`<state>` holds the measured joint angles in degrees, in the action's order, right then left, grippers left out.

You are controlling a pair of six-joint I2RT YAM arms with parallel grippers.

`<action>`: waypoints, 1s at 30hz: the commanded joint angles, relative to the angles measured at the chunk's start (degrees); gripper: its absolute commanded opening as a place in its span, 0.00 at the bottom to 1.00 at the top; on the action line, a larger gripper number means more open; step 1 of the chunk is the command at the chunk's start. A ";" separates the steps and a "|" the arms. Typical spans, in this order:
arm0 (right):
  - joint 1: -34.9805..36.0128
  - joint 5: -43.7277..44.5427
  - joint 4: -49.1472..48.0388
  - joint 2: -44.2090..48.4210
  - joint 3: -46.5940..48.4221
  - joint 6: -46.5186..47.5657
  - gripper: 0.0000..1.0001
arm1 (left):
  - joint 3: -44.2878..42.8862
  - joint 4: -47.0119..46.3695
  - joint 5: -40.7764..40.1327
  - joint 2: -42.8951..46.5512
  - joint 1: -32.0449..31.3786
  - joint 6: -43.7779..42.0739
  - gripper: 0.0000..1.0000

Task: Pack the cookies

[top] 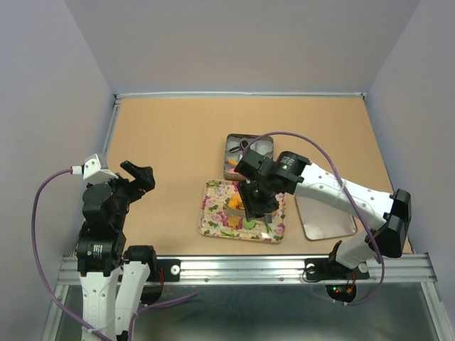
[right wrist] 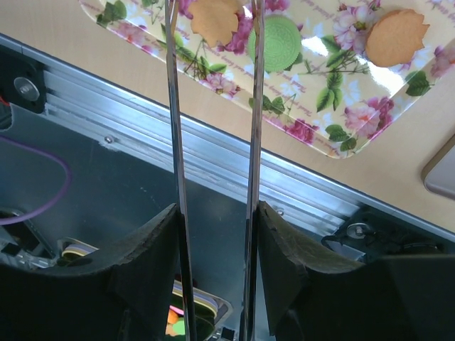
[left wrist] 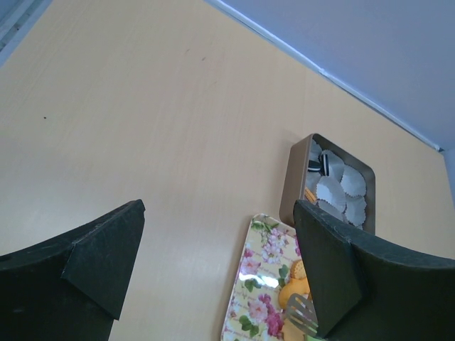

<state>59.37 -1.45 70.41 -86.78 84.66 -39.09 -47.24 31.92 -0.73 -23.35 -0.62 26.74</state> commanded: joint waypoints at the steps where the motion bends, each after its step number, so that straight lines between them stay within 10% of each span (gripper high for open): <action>1: 0.66 1.19 0.25 -0.58 1.47 -1.34 0.50 | 0.75 -2.83 0.38 0.33 0.18 -1.34 0.96; 30: 1.10 5.23 0.52 -11.65 11.22 -2.83 0.50 | 0.84 -3.18 2.31 -0.03 0.18 -2.04 0.96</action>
<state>60.12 2.33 71.20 -97.60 92.55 -41.06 -47.24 31.92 0.58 -23.35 -0.62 25.91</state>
